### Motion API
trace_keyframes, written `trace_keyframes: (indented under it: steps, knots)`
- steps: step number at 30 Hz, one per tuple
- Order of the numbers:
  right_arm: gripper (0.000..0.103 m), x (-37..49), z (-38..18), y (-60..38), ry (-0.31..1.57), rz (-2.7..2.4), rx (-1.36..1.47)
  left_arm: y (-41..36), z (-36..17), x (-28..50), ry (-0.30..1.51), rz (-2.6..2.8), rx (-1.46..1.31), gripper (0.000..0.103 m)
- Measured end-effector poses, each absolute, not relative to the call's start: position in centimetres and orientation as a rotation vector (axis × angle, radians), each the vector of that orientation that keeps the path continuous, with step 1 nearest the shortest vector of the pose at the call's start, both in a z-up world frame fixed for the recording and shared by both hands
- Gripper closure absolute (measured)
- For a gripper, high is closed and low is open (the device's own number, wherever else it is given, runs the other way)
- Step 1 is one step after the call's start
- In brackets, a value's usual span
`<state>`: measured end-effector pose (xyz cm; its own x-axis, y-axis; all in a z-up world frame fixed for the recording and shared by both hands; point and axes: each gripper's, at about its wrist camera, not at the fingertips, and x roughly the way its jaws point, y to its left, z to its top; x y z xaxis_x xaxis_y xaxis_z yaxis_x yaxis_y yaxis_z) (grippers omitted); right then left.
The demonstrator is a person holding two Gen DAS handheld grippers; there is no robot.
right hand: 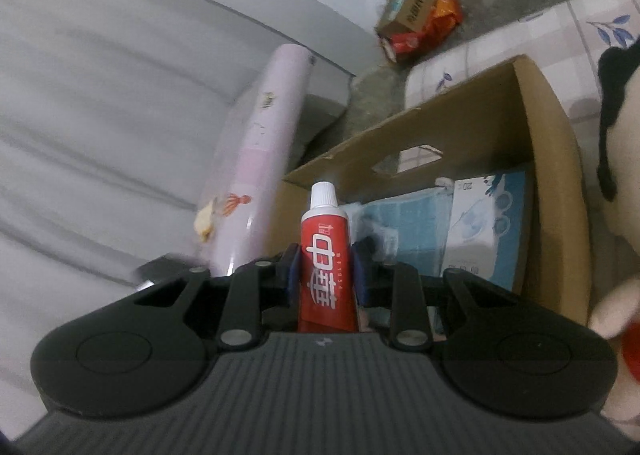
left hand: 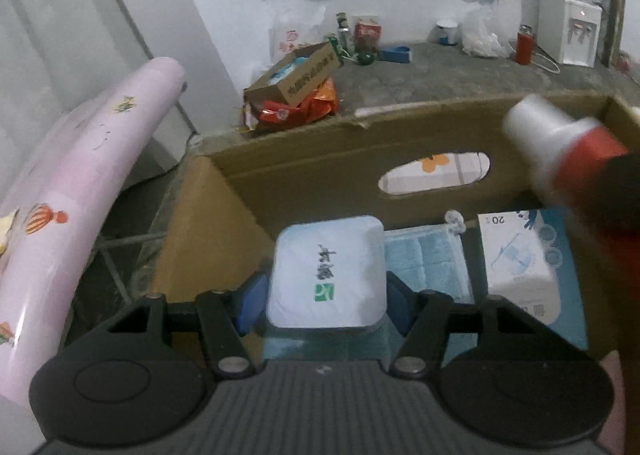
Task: Organize soft objects
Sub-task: 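Release the yogurt cup into the box with the left tool while the right drops the toothpaste, then move both open tools back over the bed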
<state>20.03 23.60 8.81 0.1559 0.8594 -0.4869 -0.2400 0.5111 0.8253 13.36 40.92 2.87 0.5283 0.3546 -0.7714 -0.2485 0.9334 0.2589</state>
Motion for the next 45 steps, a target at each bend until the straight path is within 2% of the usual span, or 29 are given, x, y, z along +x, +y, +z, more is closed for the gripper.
trace_keyframes:
  steps: [10, 16, 21, 24, 28, 30, 32, 38, 45]
  knots:
    - [0.077, 22.3, 6.0, 31.1, 1.205, 0.764, 0.479, 40.4, 9.5, 4.7, 0.802, 0.321, 0.128, 0.032]
    - [0.076, 23.3, 2.3, 34.0, 1.239, 0.643, 0.396, 39.9, 10.6, 2.6, 0.758, 0.29, 0.14, 0.032]
    - [0.07, 23.4, -0.4, 34.9, 1.293, 0.61, 0.432, 39.9, 10.4, 2.6, 0.754, 0.271, 0.123, 0.032]
    - [0.067, 23.2, -0.3, 34.9, 1.273, 0.624, 0.466, 39.7, 10.3, 2.6, 0.754, 0.272, 0.131, 0.032]
    - [0.06, 22.7, 1.3, 34.7, 1.235, 0.635, 0.428, 39.2, 10.6, 2.4, 0.756, 0.274, 0.138, 0.032]
    - [0.053, 22.5, 2.2, 34.6, 1.228, 0.641, 0.393, 38.8, 11.3, 2.2, 0.753, 0.279, 0.148, 0.032]
    - [0.049, 22.1, 3.3, 34.0, 1.213, 0.66, 0.388, 38.4, 12.1, 2.1, 0.744, 0.281, 0.158, 0.032]
    - [0.049, 19.9, 9.5, 29.5, 1.132, 0.801, 0.442, 35.0, 16.2, 0.7, 0.666, 0.26, 0.208, 0.032]
    - [0.049, 16.0, 16.5, 17.9, 0.95, 0.957, 0.647, 28.0, 20.8, -0.4, 0.585, 0.162, 0.297, 0.032]
